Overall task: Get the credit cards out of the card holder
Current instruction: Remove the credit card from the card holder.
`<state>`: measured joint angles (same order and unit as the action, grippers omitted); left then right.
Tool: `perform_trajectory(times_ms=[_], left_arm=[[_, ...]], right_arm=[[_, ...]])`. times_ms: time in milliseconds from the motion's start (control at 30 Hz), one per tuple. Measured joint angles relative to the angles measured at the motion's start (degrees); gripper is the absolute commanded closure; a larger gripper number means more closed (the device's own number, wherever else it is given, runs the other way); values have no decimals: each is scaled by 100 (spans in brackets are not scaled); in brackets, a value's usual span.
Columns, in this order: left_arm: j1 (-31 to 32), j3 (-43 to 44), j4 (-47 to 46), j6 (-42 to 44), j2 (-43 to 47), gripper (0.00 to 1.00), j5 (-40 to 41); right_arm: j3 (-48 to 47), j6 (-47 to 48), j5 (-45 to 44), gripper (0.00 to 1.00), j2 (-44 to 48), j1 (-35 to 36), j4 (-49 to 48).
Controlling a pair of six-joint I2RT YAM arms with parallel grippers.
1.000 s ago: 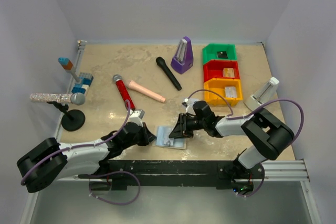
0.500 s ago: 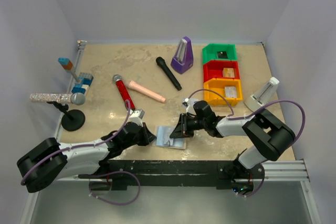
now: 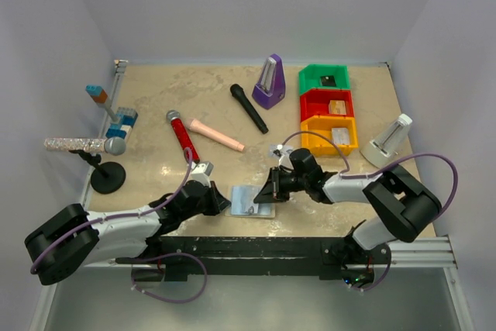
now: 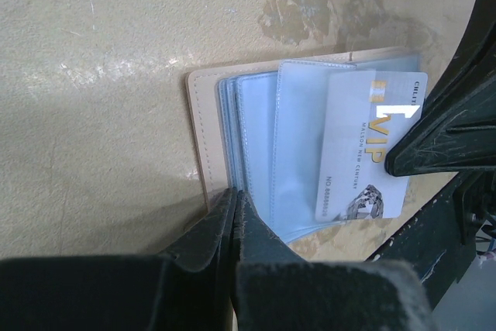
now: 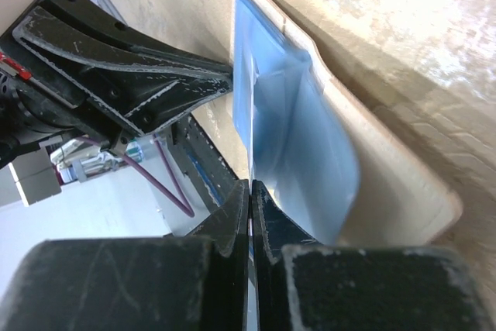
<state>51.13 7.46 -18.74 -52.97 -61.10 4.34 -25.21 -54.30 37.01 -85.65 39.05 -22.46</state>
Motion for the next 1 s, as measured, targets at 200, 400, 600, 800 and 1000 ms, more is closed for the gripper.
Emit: perform_trajectory(times_ms=[200,400,600,800,1000], left_arm=[[2,-26,13,-2,50,100,20],[4,-28,162,2,173,100,48],[4,-28,693,50,647,64,39],[4,365,1399,212,1344,39,-74],[0,994,1655,461,2096,33,-232]], right_arm=[[28,125,-9,100,186,-92,348],[28,409,-92,100,706,-212,1005],[-101,835,-313,100,1451,-264,2000],[-610,1497,-485,100,2341,-269,3191],[-1082,2297,-328,100,2955,-269,4105]])
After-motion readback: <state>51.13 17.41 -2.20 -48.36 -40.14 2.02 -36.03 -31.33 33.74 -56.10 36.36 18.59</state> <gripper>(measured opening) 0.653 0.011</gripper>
